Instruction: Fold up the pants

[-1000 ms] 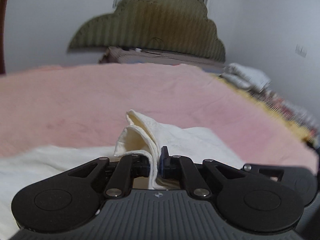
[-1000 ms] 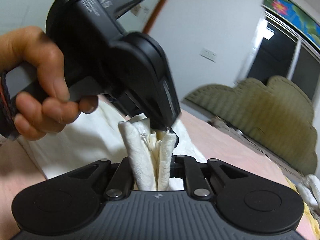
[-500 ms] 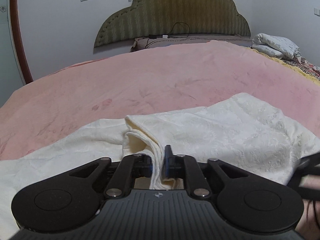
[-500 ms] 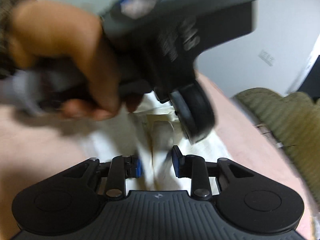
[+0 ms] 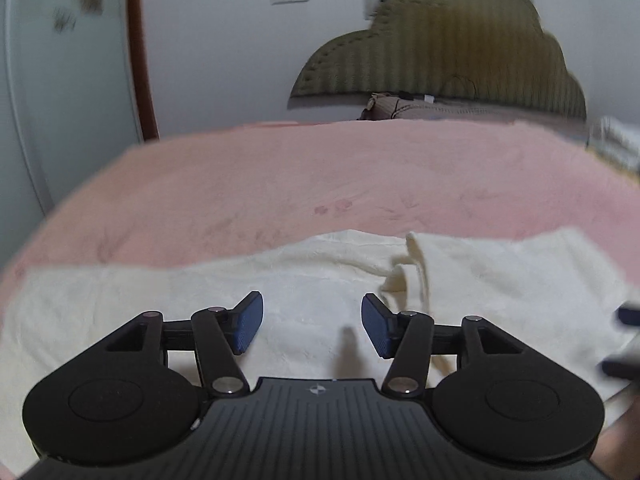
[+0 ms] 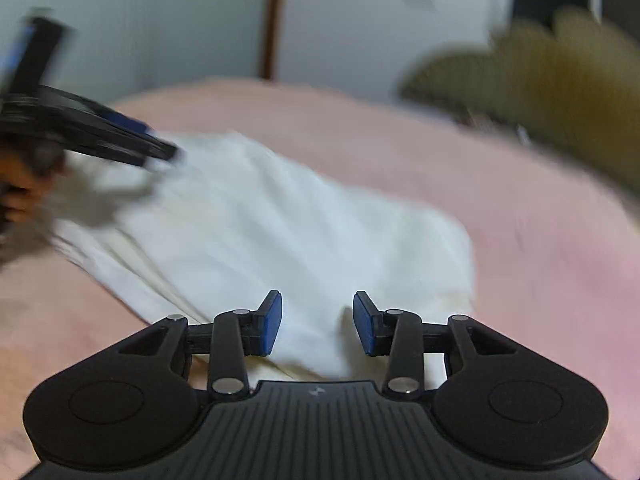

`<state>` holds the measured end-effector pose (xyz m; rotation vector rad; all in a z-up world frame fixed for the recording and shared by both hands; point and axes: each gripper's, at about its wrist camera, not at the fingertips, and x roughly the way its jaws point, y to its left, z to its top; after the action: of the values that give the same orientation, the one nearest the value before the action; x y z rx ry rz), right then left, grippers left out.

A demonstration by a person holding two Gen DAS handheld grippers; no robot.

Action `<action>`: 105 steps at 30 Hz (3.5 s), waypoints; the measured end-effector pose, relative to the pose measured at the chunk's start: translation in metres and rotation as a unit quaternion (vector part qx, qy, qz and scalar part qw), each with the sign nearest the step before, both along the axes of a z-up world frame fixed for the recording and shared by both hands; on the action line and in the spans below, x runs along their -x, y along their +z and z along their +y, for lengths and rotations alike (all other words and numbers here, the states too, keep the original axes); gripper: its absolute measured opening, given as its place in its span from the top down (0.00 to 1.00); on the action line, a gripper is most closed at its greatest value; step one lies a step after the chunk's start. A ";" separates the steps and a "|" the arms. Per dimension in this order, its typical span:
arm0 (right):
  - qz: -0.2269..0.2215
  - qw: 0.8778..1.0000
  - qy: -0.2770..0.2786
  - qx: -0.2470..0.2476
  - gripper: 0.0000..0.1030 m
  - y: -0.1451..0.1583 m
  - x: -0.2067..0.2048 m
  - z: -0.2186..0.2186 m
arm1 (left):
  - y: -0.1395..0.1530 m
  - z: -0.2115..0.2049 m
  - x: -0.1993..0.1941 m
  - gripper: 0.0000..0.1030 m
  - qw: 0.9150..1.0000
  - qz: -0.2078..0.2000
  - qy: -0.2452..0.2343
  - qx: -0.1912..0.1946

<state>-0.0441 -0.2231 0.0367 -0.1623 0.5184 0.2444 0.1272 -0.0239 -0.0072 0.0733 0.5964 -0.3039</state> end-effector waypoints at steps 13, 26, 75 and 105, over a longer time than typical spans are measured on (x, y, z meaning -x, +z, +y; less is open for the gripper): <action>-0.055 0.975 0.099 0.192 0.65 -0.017 -0.017 0.110 | 0.001 0.028 0.021 0.33 0.968 0.130 -0.041 0.209; -0.048 0.996 0.067 0.033 0.94 0.006 -0.024 0.063 | -0.021 0.006 0.003 0.27 0.894 0.250 -0.111 0.354; 0.057 0.970 -0.184 -0.146 0.93 0.010 -0.038 -0.086 | -0.056 0.000 0.022 0.86 0.945 0.191 -0.044 0.262; 0.107 0.976 -0.121 -0.145 0.92 0.009 -0.091 -0.083 | -0.027 -0.062 -0.037 0.63 0.976 0.158 -0.061 0.138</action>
<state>0.0468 -0.3061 0.0460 0.2136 0.7027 0.0963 0.1645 -0.0858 -0.0344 -0.2107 0.8616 -0.5210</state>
